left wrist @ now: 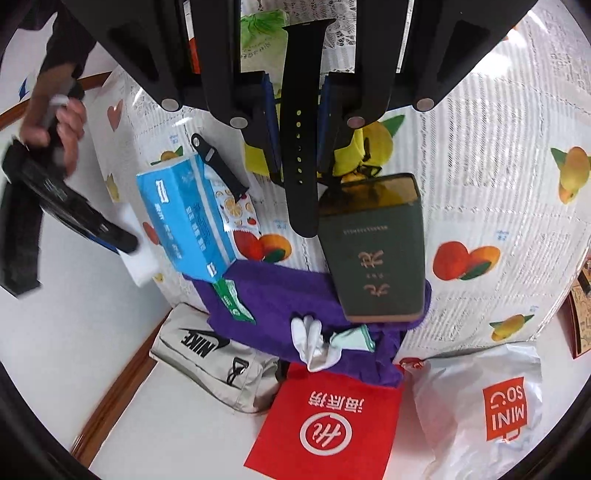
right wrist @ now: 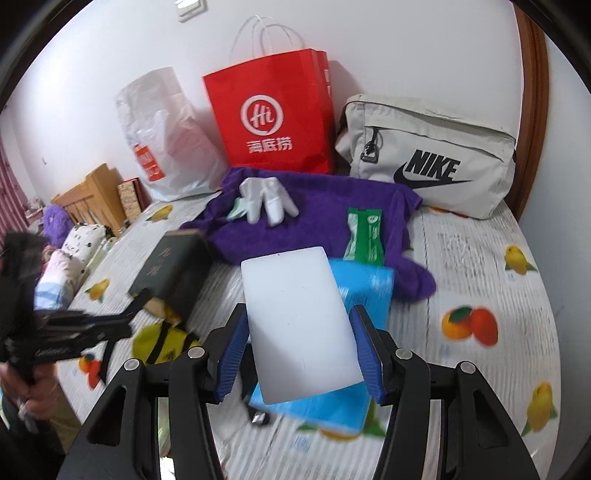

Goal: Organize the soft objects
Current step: 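Carry the sponge block onto the purple towel and open the right gripper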

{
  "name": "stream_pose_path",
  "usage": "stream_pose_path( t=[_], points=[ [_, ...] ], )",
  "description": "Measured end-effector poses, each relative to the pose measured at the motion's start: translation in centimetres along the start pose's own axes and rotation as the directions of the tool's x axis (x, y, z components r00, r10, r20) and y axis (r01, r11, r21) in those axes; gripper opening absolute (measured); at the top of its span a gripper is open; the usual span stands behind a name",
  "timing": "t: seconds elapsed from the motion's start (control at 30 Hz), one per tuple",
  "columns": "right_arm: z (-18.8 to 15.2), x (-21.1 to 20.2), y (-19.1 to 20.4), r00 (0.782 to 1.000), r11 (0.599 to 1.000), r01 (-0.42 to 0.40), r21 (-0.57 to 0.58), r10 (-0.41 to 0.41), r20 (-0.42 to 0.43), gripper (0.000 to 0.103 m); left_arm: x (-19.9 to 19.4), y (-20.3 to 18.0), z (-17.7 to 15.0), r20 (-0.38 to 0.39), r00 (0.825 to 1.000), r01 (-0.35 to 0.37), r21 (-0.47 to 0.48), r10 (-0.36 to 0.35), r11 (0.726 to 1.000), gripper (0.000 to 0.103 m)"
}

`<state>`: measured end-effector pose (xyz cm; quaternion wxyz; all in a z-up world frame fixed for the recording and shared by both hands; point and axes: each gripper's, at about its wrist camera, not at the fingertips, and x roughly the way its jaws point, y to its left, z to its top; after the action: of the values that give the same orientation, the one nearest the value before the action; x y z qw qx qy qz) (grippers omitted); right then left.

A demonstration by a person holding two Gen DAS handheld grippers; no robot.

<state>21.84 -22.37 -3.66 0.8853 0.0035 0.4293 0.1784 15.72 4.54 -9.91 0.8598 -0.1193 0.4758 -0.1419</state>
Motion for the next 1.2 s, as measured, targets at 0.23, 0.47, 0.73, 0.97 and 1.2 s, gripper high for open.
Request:
stream_pose_path(
  t=[0.23,0.47,0.73,0.97,1.2],
  points=[
    [4.9,4.0,-1.5,0.999,0.999,0.048,-0.009,-0.047,0.011,0.055,-1.0,0.9,1.4,0.021,1.0,0.004,-0.015,-0.004,1.0,0.018],
    [7.9,9.7,-3.8,0.996,0.996,0.09,0.012,-0.089,-0.032,0.055,-0.9,1.3,2.3,0.022,1.0,0.006,-0.02,-0.006,1.0,0.018],
    [8.8,13.8,-4.6,0.99,0.995,0.104,-0.004,-0.104,-0.097,0.055,-0.3,1.7,3.5,0.022,1.0,-0.005,-0.026,0.006,1.0,0.018],
    [8.9,15.7,-5.4,0.982,0.995,0.101,-0.012,-0.102,-0.162,0.055,0.5,1.9,3.6,0.008,1.0,0.01,-0.025,-0.01,1.0,0.018],
    [8.8,17.1,-5.3,0.971,0.996,0.081,-0.037,-0.087,-0.223,0.055,0.5,1.9,3.8,0.008,1.0,0.007,-0.012,-0.007,1.0,0.018]
  ],
)
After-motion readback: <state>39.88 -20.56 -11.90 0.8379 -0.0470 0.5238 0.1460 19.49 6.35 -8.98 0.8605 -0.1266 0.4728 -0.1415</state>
